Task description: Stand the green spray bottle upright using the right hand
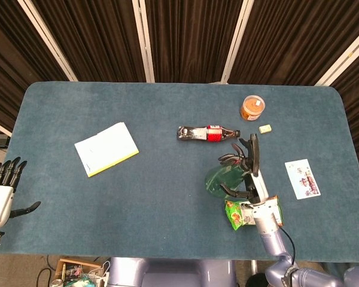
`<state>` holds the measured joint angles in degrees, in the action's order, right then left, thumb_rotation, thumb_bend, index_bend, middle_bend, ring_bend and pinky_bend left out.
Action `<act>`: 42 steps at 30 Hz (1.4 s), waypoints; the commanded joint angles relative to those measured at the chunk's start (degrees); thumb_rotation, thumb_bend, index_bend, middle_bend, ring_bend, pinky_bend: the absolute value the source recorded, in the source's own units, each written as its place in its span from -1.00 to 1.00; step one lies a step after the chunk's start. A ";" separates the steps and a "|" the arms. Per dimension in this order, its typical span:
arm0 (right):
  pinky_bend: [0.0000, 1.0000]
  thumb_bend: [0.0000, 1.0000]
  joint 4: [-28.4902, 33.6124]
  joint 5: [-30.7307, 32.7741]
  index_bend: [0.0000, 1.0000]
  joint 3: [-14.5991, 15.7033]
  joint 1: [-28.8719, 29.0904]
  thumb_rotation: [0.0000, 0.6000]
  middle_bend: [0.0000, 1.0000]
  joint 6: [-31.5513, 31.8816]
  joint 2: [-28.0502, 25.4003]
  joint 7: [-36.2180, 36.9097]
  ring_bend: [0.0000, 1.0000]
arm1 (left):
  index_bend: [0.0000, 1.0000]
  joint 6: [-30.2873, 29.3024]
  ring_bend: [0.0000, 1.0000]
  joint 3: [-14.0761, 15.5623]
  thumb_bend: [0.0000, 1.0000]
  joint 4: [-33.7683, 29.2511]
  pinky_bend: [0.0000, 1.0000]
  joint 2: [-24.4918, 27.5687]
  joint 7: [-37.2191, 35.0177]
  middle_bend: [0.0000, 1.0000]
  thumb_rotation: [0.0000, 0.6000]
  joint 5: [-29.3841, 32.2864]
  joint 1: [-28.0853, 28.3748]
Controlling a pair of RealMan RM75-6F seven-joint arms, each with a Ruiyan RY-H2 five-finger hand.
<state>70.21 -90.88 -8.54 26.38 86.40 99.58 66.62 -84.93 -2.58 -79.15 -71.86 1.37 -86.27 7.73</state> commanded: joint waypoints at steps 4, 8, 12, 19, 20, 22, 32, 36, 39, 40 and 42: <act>-0.33 -0.01 -2.18 -1.49 1.00 -0.60 0.18 1.00 -0.33 2.45 1.19 -3.19 -0.92 | -1.00 -0.01 -1.00 -0.01 -0.96 0.09 -0.90 0.04 -0.16 -1.00 1.00 -0.01 -0.04; -0.33 -0.02 -2.89 -1.35 0.97 -0.27 0.30 1.00 -0.37 1.75 1.20 -3.73 -0.92 | -1.00 -0.08 -1.00 0.02 -0.96 0.07 -0.90 0.06 -0.20 -1.00 1.00 -0.13 -0.07; -0.33 -0.08 -4.09 -1.24 0.71 0.38 0.09 1.00 -0.47 1.26 1.18 -3.70 -0.97 | -1.00 -0.33 -1.00 0.03 -0.96 0.00 -0.90 0.14 -0.30 -1.00 1.00 -0.22 -0.19; -0.33 -0.10 -5.10 -0.68 0.64 2.46 -1.74 1.00 -0.50 0.96 1.68 -2.90 -1.00 | -1.00 -0.52 -1.00 0.09 -0.96 0.00 -0.90 0.18 -0.33 -1.00 1.00 -0.45 -0.28; -0.33 -0.09 -5.62 -0.91 0.67 3.00 -2.16 1.00 -0.48 1.29 2.04 -2.76 -1.00 | -1.00 -0.57 -1.00 0.12 -0.96 -0.03 -0.91 0.17 -0.31 -1.00 1.00 -0.54 -0.28; -0.33 -0.09 -6.90 -1.27 0.67 3.34 -2.59 1.00 -0.48 2.07 2.85 -2.31 -1.00 | -1.00 -0.60 -1.00 0.19 -0.96 -0.06 -0.91 0.17 -0.25 -1.00 1.00 -0.65 -0.31; -0.61 -0.32 -7.31 -2.80 -0.62 4.76 -2.44 1.00 -0.88 1.51 2.16 -1.89 -1.00 | -1.00 -0.79 -1.00 0.21 -0.95 -0.23 -0.91 0.27 -0.28 -1.00 1.00 -0.80 -0.43; -0.65 -0.33 -7.43 -3.62 -0.66 5.56 -2.56 1.00 -0.90 1.55 1.99 -3.37 -1.00 | -1.00 -0.96 -1.00 0.25 -0.95 -0.30 -0.90 0.30 -0.26 -1.00 1.00 -0.95 -0.50; -0.69 -0.33 -7.90 -4.44 -0.69 5.83 -2.35 1.00 -0.92 1.79 1.89 -5.59 -1.00 | -1.00 -0.98 -1.00 0.23 -0.96 -0.36 -0.90 0.33 -0.30 -1.00 1.00 -0.96 -0.51; -0.71 -0.34 -7.99 -4.67 -0.70 5.87 -2.24 1.00 -0.92 1.82 1.82 -6.39 -1.00 | -1.00 -1.00 -1.00 0.24 -0.96 -0.38 -0.90 0.34 -0.31 -1.00 1.00 -0.99 -0.52; -0.72 -0.34 -7.77 -5.13 -0.71 5.90 -1.97 1.00 -0.92 1.92 1.56 -7.45 -1.00 | -1.00 -1.04 -1.00 0.26 -0.96 -0.38 -0.90 0.36 -0.33 -1.00 1.00 -1.06 -0.53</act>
<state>62.45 -95.52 -2.77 24.17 88.20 101.36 59.95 -85.99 -2.32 -79.53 -71.50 1.04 -87.33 7.19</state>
